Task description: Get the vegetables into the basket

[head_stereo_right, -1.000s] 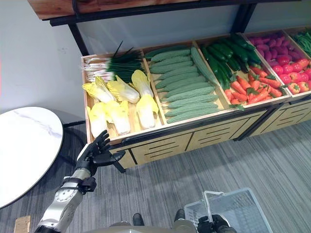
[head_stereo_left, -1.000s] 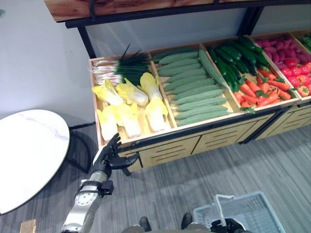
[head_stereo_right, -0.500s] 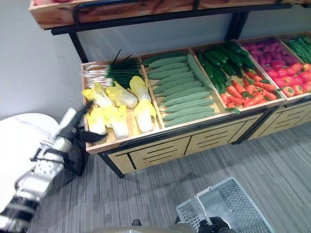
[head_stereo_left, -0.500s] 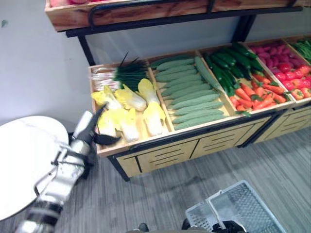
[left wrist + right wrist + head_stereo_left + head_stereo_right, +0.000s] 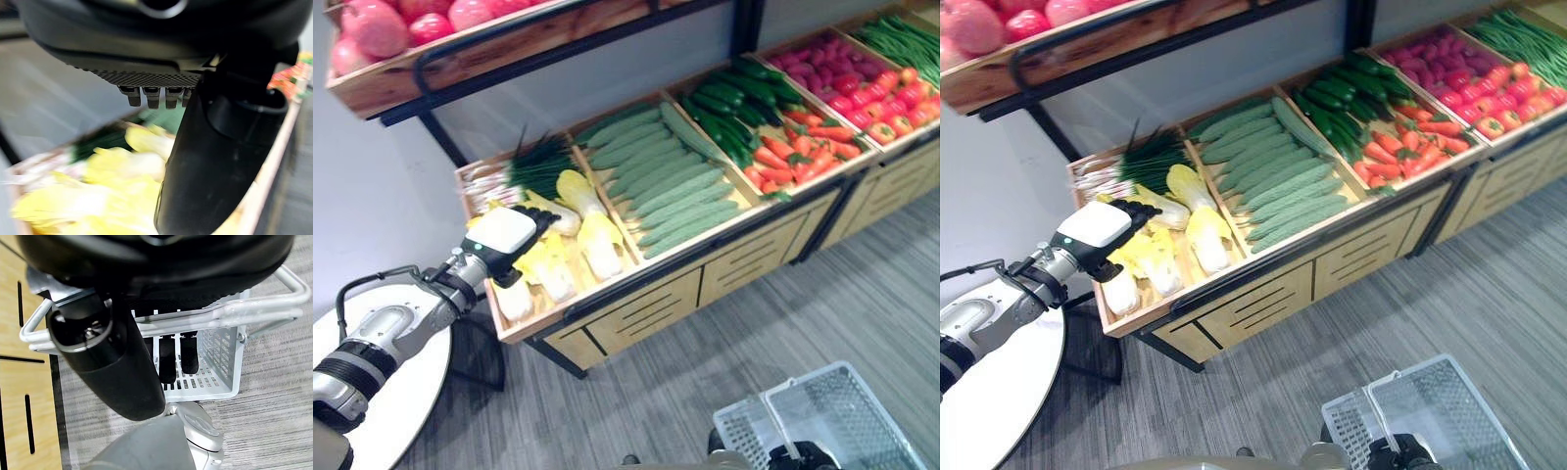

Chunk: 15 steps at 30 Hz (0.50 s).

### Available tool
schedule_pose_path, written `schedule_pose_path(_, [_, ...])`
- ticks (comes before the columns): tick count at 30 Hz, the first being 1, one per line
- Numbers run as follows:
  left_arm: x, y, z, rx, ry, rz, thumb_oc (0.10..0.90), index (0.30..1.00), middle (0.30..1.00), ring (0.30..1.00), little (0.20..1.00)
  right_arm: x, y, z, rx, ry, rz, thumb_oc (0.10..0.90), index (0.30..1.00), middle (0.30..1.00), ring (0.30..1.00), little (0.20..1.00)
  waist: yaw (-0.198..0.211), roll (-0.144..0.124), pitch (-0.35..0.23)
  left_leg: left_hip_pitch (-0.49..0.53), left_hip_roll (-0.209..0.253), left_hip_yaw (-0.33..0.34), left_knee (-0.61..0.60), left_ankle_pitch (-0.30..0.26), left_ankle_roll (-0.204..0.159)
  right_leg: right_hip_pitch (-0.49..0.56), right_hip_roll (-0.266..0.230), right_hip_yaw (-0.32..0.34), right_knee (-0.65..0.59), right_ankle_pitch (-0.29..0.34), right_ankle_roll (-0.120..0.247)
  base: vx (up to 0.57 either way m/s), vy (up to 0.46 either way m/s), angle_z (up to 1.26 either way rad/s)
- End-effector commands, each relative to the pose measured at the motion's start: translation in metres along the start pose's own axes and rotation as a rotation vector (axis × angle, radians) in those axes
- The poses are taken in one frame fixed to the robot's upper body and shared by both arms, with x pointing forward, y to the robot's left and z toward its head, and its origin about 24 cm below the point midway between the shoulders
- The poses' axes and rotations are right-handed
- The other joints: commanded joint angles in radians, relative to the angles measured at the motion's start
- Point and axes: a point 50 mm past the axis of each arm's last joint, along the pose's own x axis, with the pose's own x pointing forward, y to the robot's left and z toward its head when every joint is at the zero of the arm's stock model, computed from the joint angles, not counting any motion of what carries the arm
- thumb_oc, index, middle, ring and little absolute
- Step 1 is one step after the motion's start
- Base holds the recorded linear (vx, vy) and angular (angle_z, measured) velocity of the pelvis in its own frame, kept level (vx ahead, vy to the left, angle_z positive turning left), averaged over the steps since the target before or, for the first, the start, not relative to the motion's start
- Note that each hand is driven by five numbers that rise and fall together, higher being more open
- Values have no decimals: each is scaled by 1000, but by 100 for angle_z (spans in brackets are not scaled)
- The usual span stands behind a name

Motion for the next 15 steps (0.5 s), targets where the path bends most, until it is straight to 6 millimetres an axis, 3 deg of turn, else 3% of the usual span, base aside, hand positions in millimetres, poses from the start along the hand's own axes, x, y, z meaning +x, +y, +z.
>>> schedule_pose_path(1, [16,64,-47,78,194,203,900,1000,1000,1000,1000,3,15,12,40,-43,32,400,300,300,300,300,-10,-6,44,42,-33,-16,7,-93,-19,38,-47,42,38,-99,88,-7,-4,-29])
schedule_pose_path(4, [22,38,-53,78,257,82,900,1000,1000,1000,1000,4,11,16,49,-46,9,400,300,300,300,300,-23,4,58,35,-33,3,7,-91,-18,20,-46,63,34,-91,89,-11,-5,-19])
schedule_pose_path(5, [23,38,-52,78,255,84,900,1000,1000,1000,1000,4,11,16,51,-46,9,400,300,300,300,300,-21,5,58,35,-33,4,7,-91,-18,19,-45,64,34,-90,89,-13,-13,-14])
schedule_pose_path(7, [23,14,-61,89,337,-40,900,1000,1000,1000,1000,5,8,21,61,-56,-10,400,300,300,300,300,-30,6,72,27,-33,14,7,-87,-18,4,-43,78,35,-86,89,-11,-24,-25])
schedule_pose_path(15, [32,4,-69,90,462,-115,900,1000,1000,1000,1000,6,2,26,54,-53,-36,400,300,300,300,300,-40,0,116,-17,-24,26,7,-66,-25,-50,-36,93,37,-72,84,-18,-27,-10])
